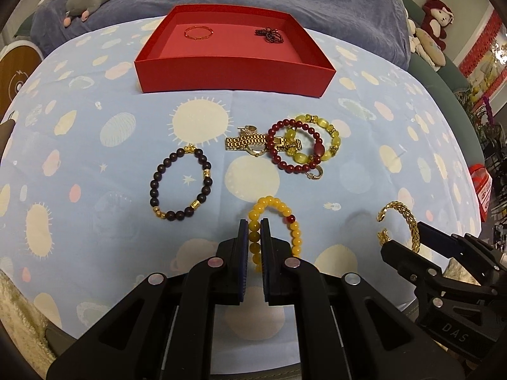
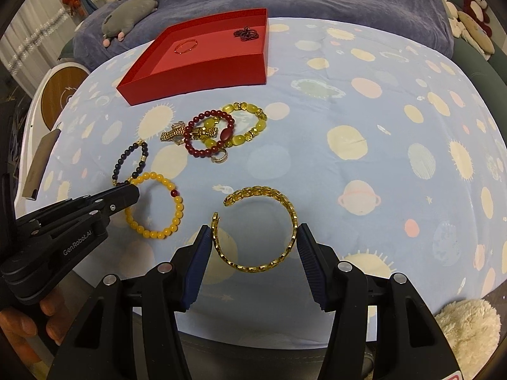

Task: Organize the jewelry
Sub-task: 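Grasp the yellow beaded bracelet with the left tool while the right tool holds the gold bangle, then carry both bracelets into the red box and open both tools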

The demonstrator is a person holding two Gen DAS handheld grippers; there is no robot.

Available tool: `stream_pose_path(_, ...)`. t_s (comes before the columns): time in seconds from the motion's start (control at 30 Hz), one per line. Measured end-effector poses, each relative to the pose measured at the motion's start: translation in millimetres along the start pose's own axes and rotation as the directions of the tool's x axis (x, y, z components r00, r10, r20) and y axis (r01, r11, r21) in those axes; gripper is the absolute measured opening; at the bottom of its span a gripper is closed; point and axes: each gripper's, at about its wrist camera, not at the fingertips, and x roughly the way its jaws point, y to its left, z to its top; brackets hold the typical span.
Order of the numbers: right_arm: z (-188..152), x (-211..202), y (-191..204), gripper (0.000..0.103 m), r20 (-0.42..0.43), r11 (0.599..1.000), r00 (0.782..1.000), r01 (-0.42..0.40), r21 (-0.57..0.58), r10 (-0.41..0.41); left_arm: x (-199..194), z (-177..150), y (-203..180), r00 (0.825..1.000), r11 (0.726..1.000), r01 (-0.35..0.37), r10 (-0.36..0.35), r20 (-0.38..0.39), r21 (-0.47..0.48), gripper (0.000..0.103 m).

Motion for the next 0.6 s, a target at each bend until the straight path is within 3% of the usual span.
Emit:
stream_pose_path(0.3,36,1,14,0.053,0.04,0.999,0.999,-0.031,-0.009,0.031,-23,30,14,0.998,0.999,0.042,-0.04,0.055,-0.029,0.007)
stream_pose_path(0.6,131,8,25,0.053,0.12,0.994,0.986,-0.111,-0.017,0.112,-40,117,26,0.981,0.997,0.07,-0.064,0.181,-0.025,0.007)
